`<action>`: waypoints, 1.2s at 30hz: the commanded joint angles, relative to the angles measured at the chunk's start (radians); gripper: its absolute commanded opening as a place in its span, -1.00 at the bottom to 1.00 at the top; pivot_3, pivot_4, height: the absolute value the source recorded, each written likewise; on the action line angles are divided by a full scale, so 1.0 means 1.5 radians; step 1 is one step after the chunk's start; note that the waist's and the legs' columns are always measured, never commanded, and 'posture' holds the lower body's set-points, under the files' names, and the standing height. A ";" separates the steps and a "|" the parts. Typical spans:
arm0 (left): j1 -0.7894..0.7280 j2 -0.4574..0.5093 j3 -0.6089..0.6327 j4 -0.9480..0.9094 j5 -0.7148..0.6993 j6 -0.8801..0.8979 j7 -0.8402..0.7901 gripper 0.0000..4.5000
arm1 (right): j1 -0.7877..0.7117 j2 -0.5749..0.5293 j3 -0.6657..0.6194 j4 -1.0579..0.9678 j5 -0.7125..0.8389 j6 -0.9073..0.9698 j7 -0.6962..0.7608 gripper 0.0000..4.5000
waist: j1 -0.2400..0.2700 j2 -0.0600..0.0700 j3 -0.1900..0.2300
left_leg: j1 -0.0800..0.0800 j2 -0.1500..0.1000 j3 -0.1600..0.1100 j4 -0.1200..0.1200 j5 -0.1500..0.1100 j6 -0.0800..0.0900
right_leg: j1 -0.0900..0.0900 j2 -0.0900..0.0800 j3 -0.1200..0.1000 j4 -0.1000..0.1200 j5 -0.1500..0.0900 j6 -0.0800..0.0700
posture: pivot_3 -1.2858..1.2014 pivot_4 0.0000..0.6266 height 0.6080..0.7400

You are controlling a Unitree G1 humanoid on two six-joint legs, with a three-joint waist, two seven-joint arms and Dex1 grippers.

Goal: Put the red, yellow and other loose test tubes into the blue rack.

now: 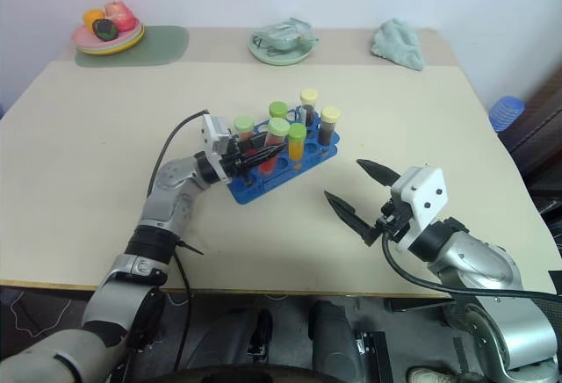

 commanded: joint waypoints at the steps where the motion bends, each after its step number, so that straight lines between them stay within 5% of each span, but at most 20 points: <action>1: -0.001 0.000 -0.003 0.030 0.033 -0.021 0.035 -0.64 | -0.016 -0.003 -0.007 -0.028 0.011 0.000 -0.006 0.78 | 0.000 0.000 0.000 | 0.000 0.000 0.000 0.000 0.000 0.000 | 0.001 0.000 0.000 0.000 0.000 0.000 | 0.03 -0.52 1.00; 6: 0.008 -0.003 0.008 0.010 0.003 -0.010 0.021 -0.64 | -0.027 -0.008 -0.007 -0.025 0.013 0.004 -0.003 0.78 | 0.000 0.000 -0.001 | 0.001 0.000 0.000 0.000 0.000 0.000 | 0.001 0.000 0.000 0.000 0.000 0.000 | 0.03 -0.52 1.00; 14: 0.038 -0.011 0.007 -0.055 -0.005 0.033 0.059 0.98 | -0.044 -0.021 -0.010 -0.007 0.019 0.009 0.018 0.78 | -0.001 0.000 0.000 | 0.000 0.000 0.000 0.000 0.000 0.000 | 0.000 0.000 0.000 0.000 0.000 0.000 | 0.03 -0.52 1.00; 36: 0.120 0.013 0.003 -0.241 -0.013 0.086 0.120 0.98 | -0.126 -0.017 0.040 0.074 0.011 -0.004 0.074 0.78 | -0.001 0.000 0.000 | 0.000 0.000 0.000 0.000 0.000 0.000 | -0.001 0.000 0.000 0.000 0.000 0.000 | 0.03 -0.52 1.00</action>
